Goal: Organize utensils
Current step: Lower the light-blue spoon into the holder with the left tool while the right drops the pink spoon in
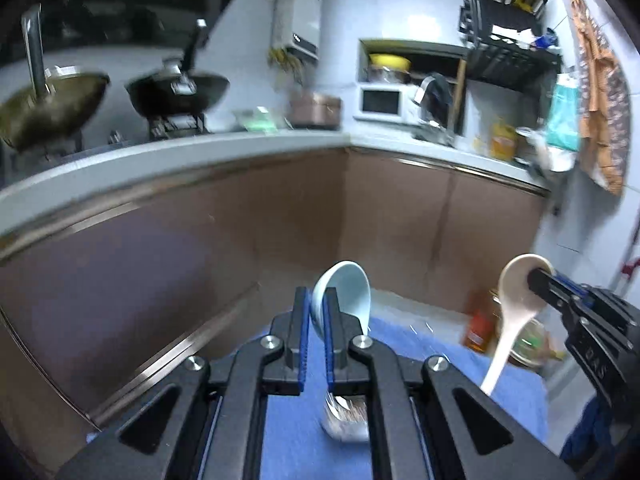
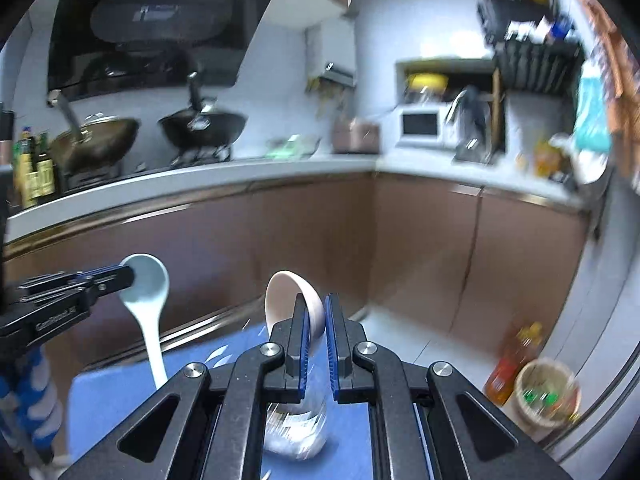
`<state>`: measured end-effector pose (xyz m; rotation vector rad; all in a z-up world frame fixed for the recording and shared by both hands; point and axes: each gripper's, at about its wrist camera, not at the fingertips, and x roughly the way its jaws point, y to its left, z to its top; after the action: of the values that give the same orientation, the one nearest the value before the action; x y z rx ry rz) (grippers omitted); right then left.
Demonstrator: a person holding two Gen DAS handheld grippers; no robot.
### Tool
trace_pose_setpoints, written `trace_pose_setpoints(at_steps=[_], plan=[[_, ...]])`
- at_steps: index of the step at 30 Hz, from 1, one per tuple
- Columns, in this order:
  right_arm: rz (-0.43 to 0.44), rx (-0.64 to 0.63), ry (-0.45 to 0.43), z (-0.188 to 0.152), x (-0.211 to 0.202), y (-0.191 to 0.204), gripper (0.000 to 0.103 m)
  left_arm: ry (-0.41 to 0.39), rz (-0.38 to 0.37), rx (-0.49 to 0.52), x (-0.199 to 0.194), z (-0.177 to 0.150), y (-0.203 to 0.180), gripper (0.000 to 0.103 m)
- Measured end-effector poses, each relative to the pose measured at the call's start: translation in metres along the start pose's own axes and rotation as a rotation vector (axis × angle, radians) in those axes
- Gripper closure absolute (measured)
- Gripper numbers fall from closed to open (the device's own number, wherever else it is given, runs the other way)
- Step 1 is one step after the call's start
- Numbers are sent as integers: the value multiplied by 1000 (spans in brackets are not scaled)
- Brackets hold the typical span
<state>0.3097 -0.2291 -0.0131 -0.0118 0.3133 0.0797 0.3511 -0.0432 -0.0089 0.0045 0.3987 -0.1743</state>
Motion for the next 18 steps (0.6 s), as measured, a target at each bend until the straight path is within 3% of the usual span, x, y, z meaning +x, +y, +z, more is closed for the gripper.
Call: trace_pose_setpoints(at_steps=[4,9,15,18], plan=[[-107,-14,-64,-6,30,4,95,-43,109,12,30,-7,-17,97],[-155,-21,-75,-27,59,7,95,-78,184,40,54,-33,-36,97],[-123,-18,-25,-63,76,10,92,-77,160,49,67,-56,-41,93],[-104,-19,0,-77,78,12,83,-53,150,48,71,-65,-39,93]])
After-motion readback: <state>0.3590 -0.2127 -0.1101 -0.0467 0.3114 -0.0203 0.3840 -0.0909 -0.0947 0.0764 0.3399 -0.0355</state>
